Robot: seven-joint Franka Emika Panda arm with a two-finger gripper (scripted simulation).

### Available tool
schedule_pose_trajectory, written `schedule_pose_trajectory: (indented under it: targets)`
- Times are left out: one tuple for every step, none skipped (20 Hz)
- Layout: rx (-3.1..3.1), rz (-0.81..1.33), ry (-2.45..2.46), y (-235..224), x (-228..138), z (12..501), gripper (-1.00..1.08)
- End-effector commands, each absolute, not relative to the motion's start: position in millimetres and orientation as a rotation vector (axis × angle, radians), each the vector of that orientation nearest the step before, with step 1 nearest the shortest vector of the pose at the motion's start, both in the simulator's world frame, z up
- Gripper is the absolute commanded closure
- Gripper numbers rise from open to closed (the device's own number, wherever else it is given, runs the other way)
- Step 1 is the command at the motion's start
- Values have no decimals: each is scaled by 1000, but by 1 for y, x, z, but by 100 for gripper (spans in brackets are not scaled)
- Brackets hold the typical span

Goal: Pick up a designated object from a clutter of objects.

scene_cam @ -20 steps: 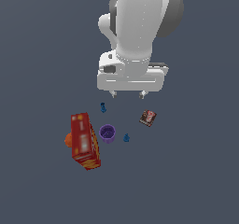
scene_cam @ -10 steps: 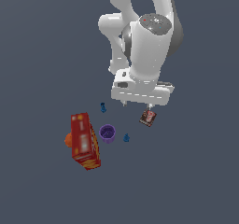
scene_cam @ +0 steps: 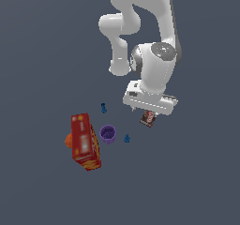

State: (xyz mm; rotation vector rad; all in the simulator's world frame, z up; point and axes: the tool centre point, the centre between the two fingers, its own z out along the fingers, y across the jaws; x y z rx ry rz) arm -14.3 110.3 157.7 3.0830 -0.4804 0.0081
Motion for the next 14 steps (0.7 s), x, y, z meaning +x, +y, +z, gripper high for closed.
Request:
schedule_pose_trajectory:
  targets:
    - [3075, 9, -546, 120, -22, 141, -92]
    - [3072, 9, -571, 124, -25, 134, -92]
    - [3068, 9, -597, 128, -28, 128, -92]
    - [3065, 9, -622, 132, -32, 121, -92]
    - [3061, 8, -646, 135, -35, 115, -92]
    - [3058, 8, -668, 139, -39, 110, -92]
    - [3054, 7, -690, 142, -42, 105, -92]
    - [3051, 7, -710, 144, -45, 100, -92]
    - [3047, 6, -729, 147, -48, 95, -92]
    - [3044, 5, -746, 149, -51, 91, -92]
    - [3041, 5, -762, 152, -54, 87, -92]
    - [3039, 4, -777, 154, -56, 84, -92]
    - [3036, 4, -791, 155, -58, 81, -92]
    - [3034, 3, -803, 157, -61, 78, -92]
